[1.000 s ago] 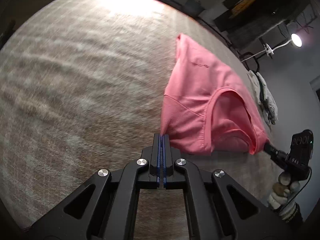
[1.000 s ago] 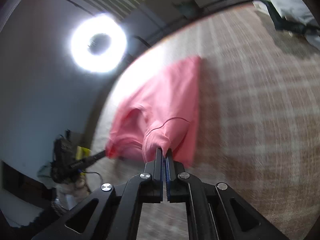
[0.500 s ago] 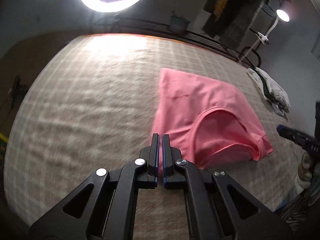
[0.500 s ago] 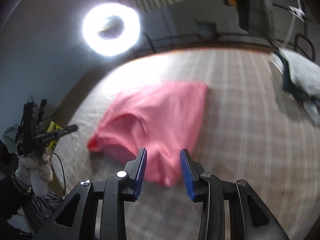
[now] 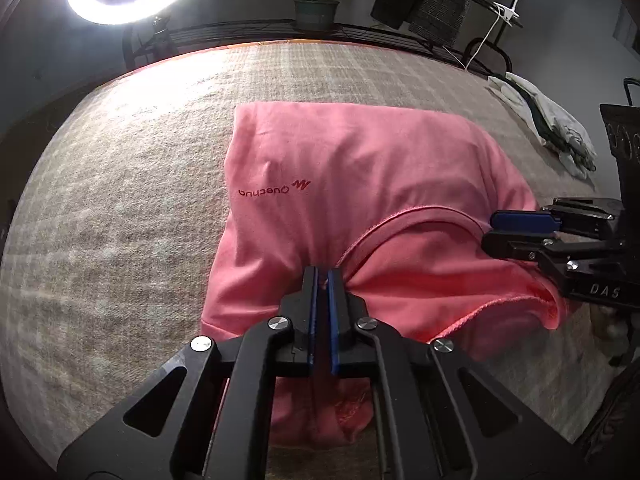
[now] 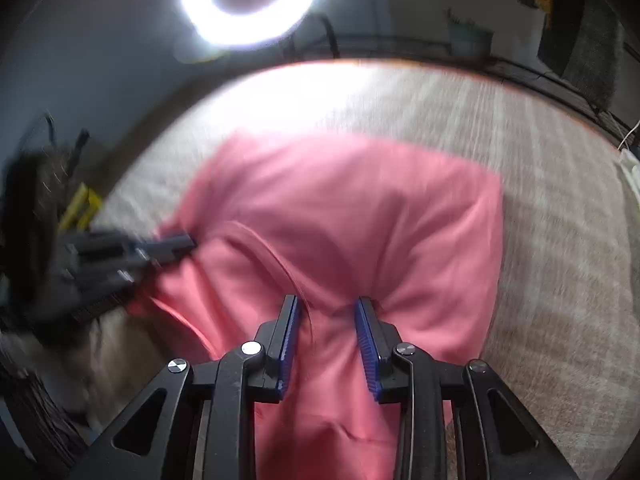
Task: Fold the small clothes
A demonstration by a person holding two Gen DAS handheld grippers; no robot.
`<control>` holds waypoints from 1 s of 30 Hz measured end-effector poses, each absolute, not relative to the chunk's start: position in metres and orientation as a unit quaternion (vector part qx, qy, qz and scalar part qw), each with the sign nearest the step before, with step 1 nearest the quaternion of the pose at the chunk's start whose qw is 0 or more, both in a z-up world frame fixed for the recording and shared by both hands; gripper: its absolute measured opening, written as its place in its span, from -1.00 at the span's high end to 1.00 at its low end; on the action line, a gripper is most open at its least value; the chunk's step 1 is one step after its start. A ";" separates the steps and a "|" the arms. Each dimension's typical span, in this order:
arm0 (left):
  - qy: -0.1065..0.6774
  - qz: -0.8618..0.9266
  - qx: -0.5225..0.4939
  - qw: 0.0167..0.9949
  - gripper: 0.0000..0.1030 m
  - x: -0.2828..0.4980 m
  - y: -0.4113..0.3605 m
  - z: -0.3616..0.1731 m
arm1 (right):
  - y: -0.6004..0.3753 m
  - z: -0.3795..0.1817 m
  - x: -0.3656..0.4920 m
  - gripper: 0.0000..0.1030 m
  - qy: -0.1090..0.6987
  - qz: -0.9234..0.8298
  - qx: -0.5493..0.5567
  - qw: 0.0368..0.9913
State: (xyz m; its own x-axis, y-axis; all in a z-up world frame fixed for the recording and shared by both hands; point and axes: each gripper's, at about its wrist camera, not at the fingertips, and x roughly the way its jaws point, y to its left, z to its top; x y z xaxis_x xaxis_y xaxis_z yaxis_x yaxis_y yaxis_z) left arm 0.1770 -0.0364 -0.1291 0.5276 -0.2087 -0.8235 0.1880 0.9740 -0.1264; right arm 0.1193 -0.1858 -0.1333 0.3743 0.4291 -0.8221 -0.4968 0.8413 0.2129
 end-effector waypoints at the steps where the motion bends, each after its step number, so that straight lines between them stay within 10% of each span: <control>1: 0.474 -0.109 -0.016 0.873 0.91 0.177 -0.033 -0.127 | -0.187 -0.130 0.118 0.41 0.483 0.285 -0.034 0.827; 24: 0.456 -0.048 -0.092 0.884 0.72 0.266 0.009 -0.117 | -0.267 -0.118 0.206 0.22 0.485 0.180 0.087 0.851; 30: 0.475 -0.048 -0.204 0.855 0.01 0.205 0.061 -0.108 | -0.305 -0.113 0.182 -0.15 0.483 0.232 0.168 0.827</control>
State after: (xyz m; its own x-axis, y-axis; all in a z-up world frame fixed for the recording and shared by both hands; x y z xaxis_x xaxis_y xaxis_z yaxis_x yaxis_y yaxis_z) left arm 0.2047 0.0608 -0.1077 0.5450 -0.2757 -0.7918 -0.1108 0.9124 -0.3939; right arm 0.1819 -0.3045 -0.1134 0.4254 0.5463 -0.7215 -0.2215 0.8359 0.5022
